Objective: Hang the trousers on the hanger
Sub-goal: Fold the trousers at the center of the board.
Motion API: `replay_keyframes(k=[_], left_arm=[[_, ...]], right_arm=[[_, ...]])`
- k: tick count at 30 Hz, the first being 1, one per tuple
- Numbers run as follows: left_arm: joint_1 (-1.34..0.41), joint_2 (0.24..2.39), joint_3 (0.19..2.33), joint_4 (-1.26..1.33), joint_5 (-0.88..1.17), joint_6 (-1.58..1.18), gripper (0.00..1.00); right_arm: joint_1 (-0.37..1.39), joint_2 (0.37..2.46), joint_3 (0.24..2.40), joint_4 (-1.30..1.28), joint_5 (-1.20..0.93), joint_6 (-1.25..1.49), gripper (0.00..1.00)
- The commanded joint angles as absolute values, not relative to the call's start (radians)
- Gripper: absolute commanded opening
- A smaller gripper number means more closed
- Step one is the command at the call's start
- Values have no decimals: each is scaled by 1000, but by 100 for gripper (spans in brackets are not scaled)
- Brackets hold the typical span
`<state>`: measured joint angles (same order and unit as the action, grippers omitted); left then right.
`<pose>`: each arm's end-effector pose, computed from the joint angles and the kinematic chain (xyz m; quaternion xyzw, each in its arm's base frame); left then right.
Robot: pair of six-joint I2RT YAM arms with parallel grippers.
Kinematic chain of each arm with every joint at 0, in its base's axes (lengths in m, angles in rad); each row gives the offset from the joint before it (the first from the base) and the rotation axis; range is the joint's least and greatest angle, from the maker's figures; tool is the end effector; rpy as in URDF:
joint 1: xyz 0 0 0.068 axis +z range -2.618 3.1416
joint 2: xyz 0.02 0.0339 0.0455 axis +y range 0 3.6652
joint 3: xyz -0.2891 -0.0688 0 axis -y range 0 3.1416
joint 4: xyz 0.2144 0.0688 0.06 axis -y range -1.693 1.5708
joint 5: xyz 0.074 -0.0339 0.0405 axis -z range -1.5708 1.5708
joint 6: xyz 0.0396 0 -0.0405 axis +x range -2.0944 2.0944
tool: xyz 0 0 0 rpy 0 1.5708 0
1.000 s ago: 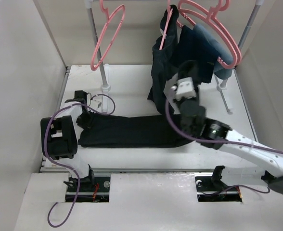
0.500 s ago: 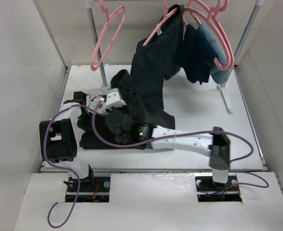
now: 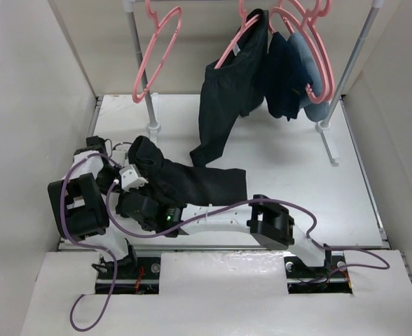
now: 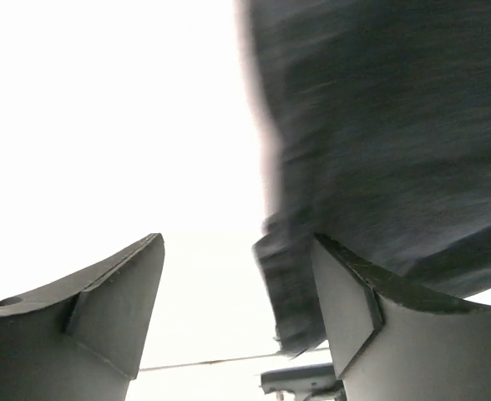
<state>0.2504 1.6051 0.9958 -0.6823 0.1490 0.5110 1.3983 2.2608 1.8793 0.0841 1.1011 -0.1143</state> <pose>0.2643 0.0615 0.2202 0.1386 0.9778 -0.0169 0.1562 0.1229 0.4996 0.2854 -0.2440 0.7119 -0.0335 0.6577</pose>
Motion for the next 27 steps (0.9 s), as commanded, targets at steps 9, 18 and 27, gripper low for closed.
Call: replay_keyframes(k=[9, 18, 27], left_arm=[[364, 1549, 1137, -762, 176, 466, 75], [374, 1453, 1200, -764, 288, 520, 82], [189, 1322, 1129, -773, 319, 577, 84]], right_arm=[[1396, 2390, 2037, -85, 553, -109, 100], [1398, 1998, 1777, -154, 243, 89, 100], [1281, 1578, 1219, -184, 258, 499, 100]])
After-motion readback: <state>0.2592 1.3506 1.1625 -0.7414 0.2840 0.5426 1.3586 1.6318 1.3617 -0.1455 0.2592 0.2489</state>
